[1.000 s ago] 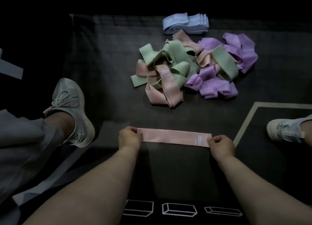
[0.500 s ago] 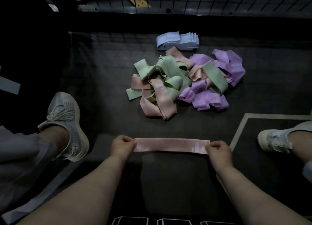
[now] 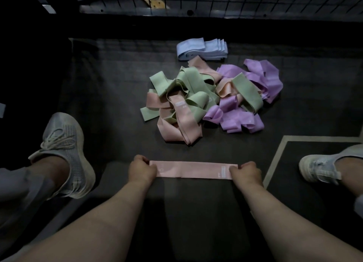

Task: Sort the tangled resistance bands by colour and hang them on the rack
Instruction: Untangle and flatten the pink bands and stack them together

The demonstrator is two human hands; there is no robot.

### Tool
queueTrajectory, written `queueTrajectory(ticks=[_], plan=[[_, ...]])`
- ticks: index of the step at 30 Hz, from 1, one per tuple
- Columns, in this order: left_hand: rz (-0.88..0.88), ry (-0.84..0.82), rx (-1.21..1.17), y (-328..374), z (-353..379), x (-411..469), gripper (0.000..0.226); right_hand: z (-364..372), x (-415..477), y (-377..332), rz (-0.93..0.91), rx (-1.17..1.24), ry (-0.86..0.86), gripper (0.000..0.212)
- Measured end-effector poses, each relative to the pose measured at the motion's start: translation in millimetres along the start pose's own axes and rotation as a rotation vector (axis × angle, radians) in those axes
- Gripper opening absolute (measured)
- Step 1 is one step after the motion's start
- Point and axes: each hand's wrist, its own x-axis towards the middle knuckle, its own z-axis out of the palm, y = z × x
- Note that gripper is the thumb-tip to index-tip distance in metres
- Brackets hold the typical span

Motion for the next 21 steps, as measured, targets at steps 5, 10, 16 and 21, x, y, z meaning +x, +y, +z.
queueTrajectory(ticks=[5,10,16,21], plan=[[-0.001,0.082,0.217,23,-4,-10,0.052,6,-20,-50,-0.455,0.102,0.039,0.043],[0.119,0.092,-0.001,50,-3,-14,0.045,25,-43,-112,-0.621,0.253,-0.331,0.067],[0.099,-0.170,-0.438,87,-7,-27,0.008,37,-48,-131,-0.387,-0.103,-0.136,0.048],[0.043,-0.279,-0.579,100,-18,-36,0.017,23,-53,-131,-0.584,0.112,-0.145,0.012]])
